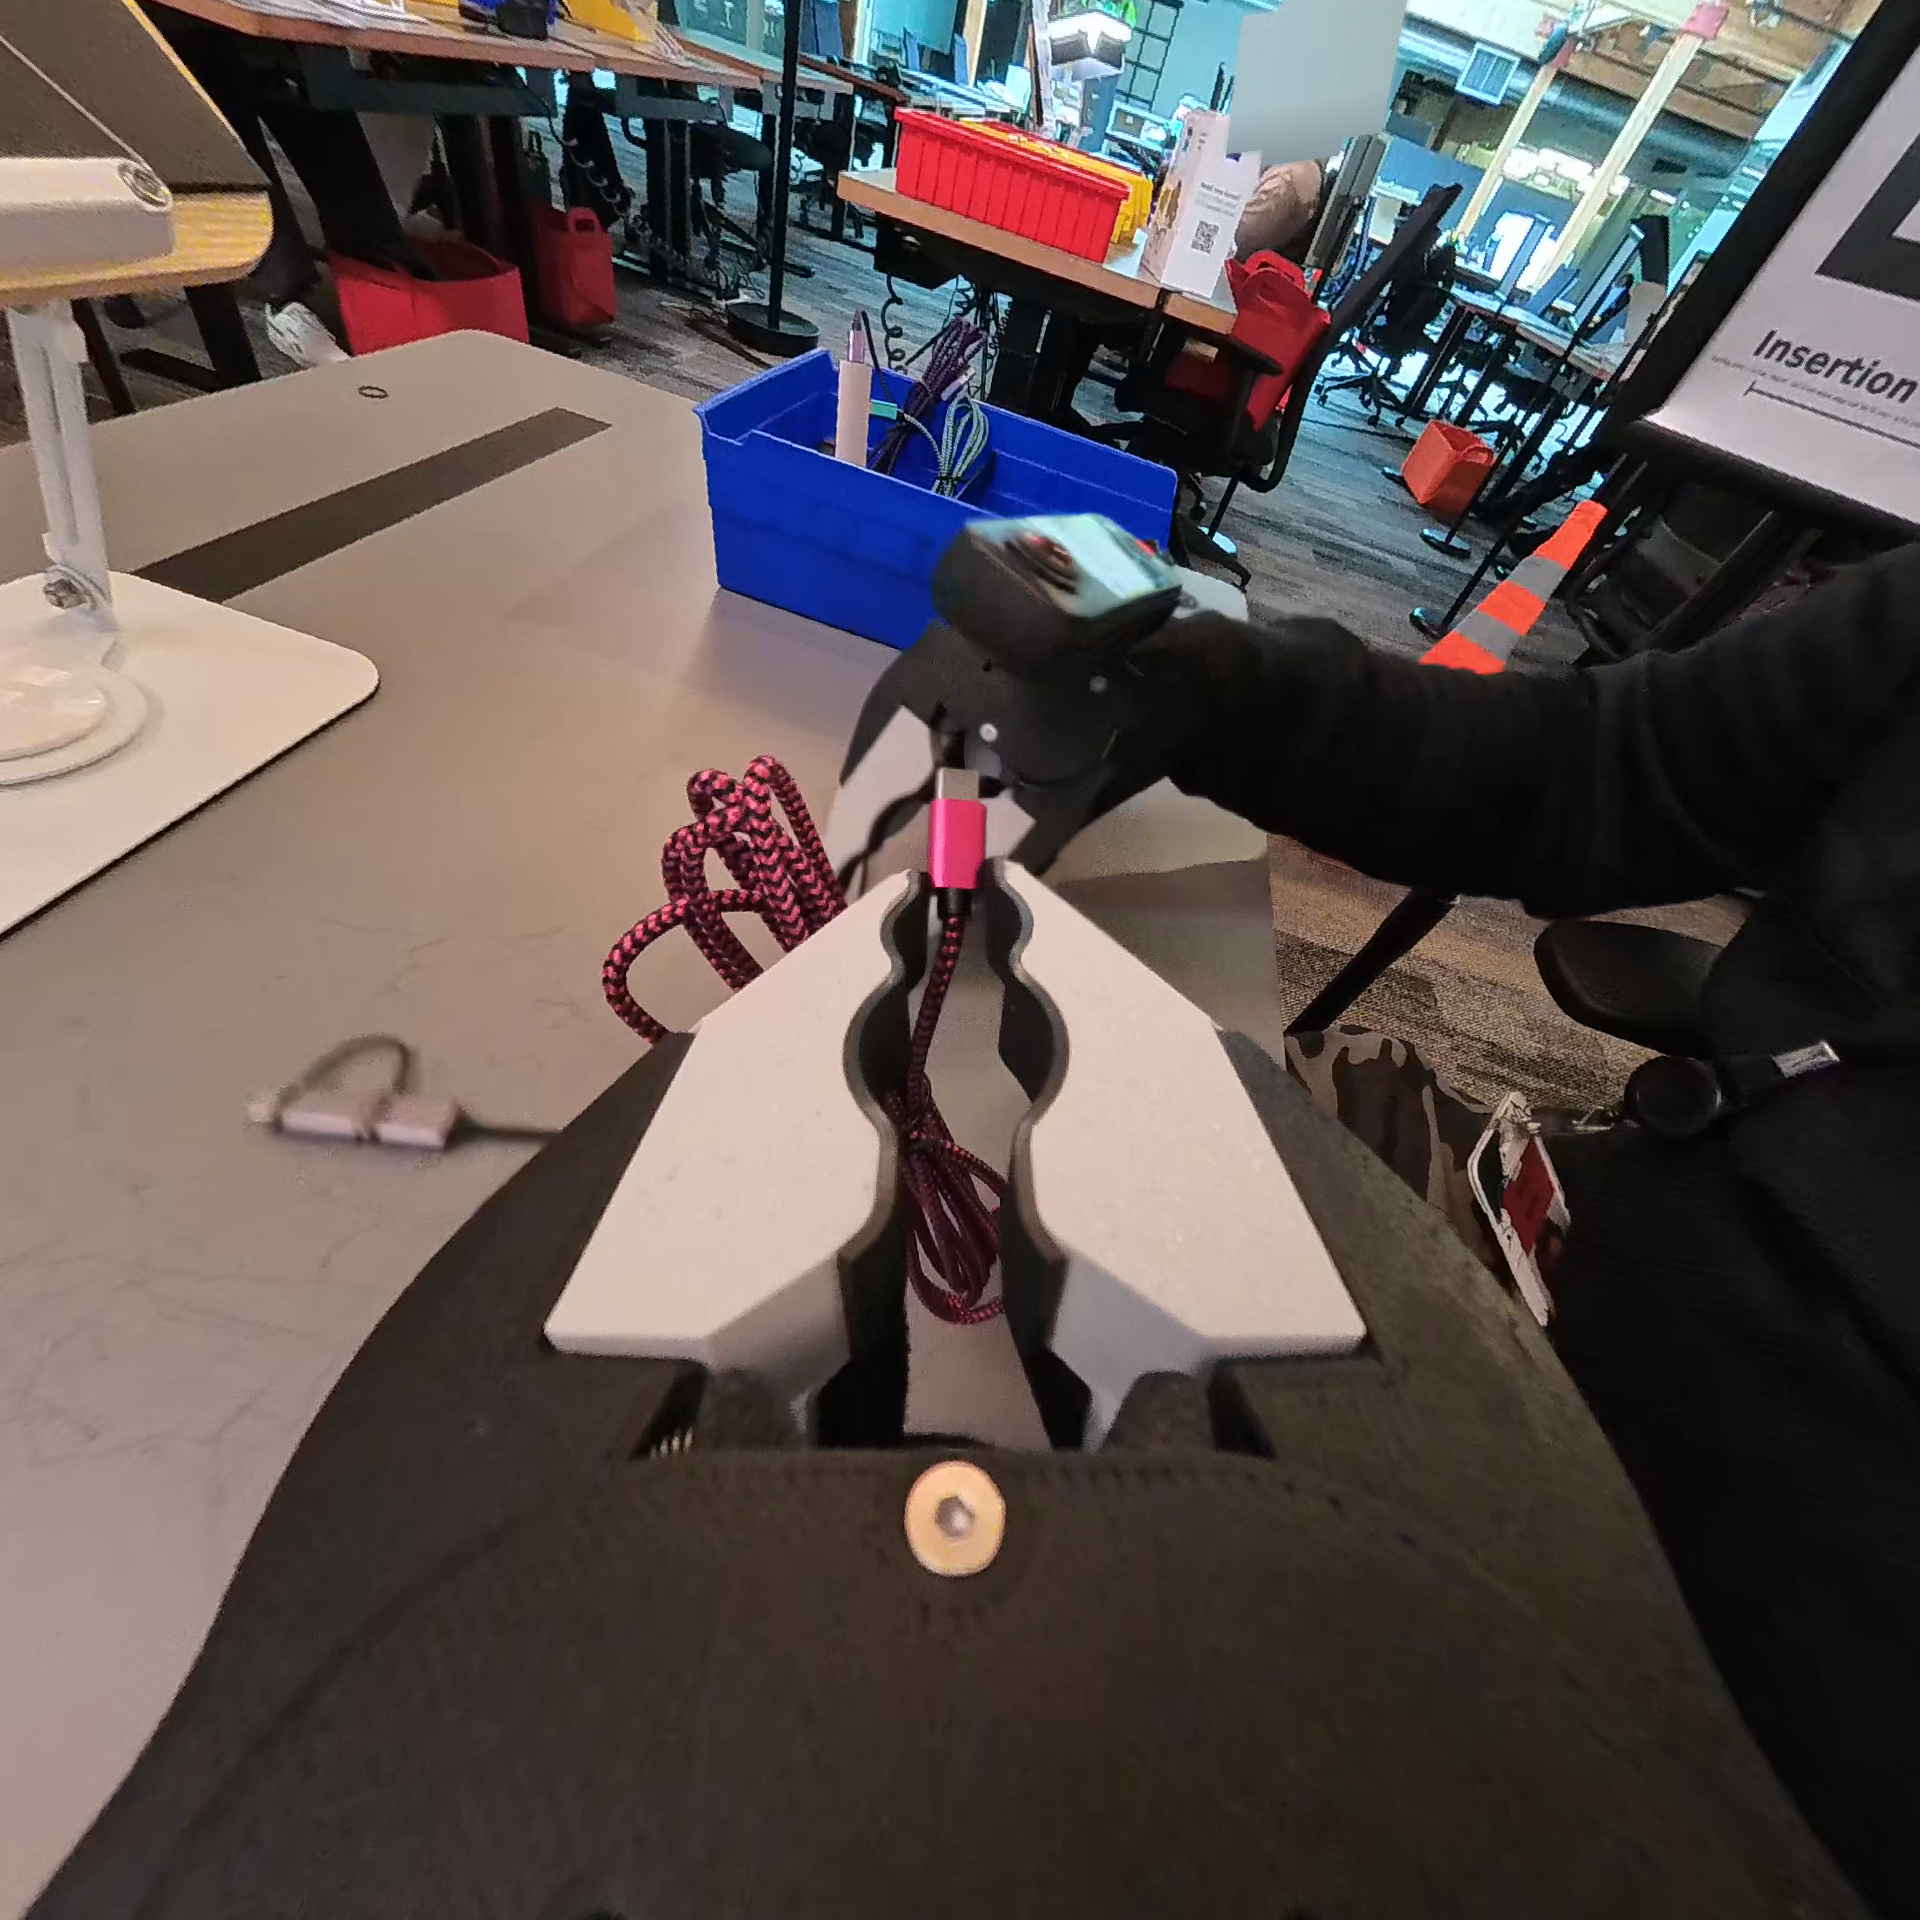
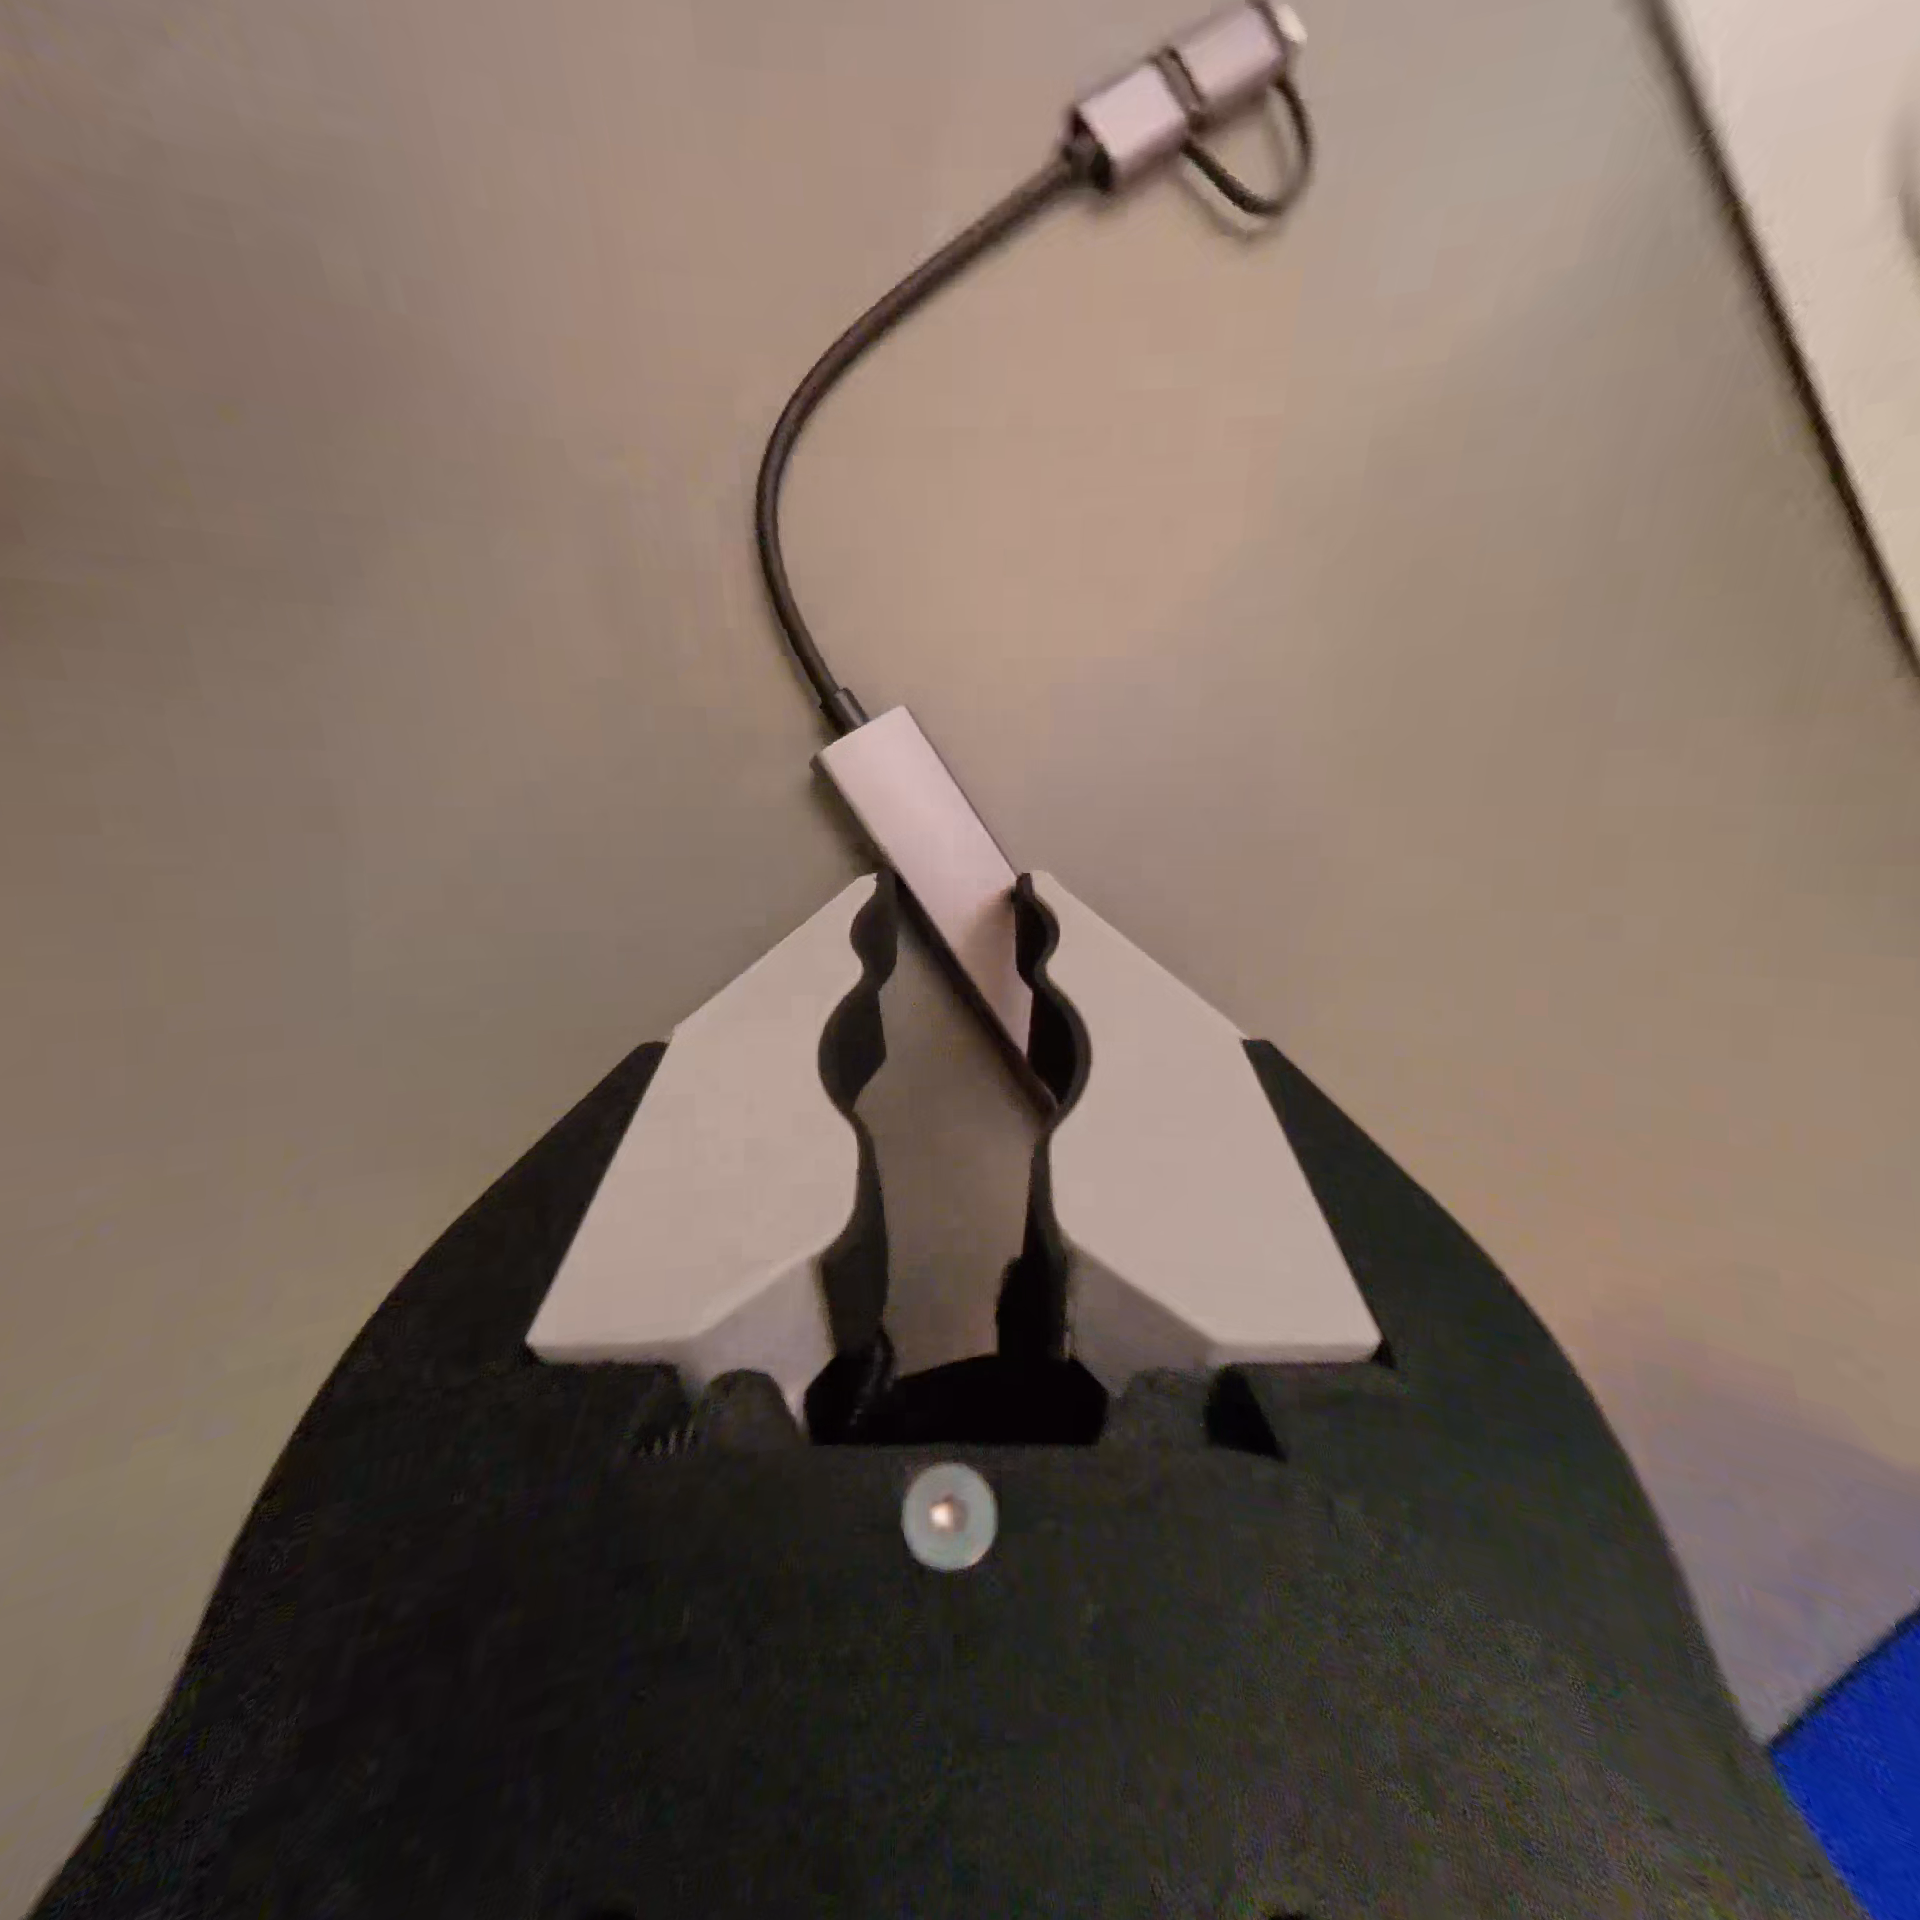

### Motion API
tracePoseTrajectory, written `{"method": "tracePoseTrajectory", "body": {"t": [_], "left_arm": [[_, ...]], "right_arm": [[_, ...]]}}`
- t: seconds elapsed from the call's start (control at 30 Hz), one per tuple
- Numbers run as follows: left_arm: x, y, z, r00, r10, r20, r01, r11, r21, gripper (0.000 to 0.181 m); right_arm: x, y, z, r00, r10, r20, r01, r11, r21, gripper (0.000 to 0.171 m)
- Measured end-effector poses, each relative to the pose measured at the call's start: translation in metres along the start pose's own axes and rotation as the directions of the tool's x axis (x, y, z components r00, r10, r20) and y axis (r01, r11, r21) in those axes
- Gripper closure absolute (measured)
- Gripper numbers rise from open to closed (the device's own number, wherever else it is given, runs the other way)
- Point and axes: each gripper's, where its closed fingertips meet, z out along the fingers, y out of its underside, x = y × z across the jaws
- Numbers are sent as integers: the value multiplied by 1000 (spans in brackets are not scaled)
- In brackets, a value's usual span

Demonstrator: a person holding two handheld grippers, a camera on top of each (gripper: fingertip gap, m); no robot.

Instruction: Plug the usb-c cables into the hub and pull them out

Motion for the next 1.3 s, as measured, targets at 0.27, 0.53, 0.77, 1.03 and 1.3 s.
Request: {"method": "tracePoseTrajectory", "body": {"t": [0.27,0.53,0.77,1.03,1.3], "left_arm": [[-1,0,-2,1000,0,0,0,1000,0,173],[3,-4,-1,1000,12,-2,-12,1000,-2,173],[2,3,-1,999,37,12,-37,999,-38,173],[-1,20,5,995,95,23,-91,987,-135,173],[-5,26,15,914,374,156,-327,909,-260,173]], "right_arm": [[-38,-14,-34,956,272,113,-288,942,170,129],[-65,13,-18,985,116,125,-121,992,33,128],[-88,-42,-22,977,-118,176,65,957,281,131],[-53,-74,-41,903,-424,72,368,849,380,128],[-63,-146,-96,867,10,497,-314,787,531,160]]}}
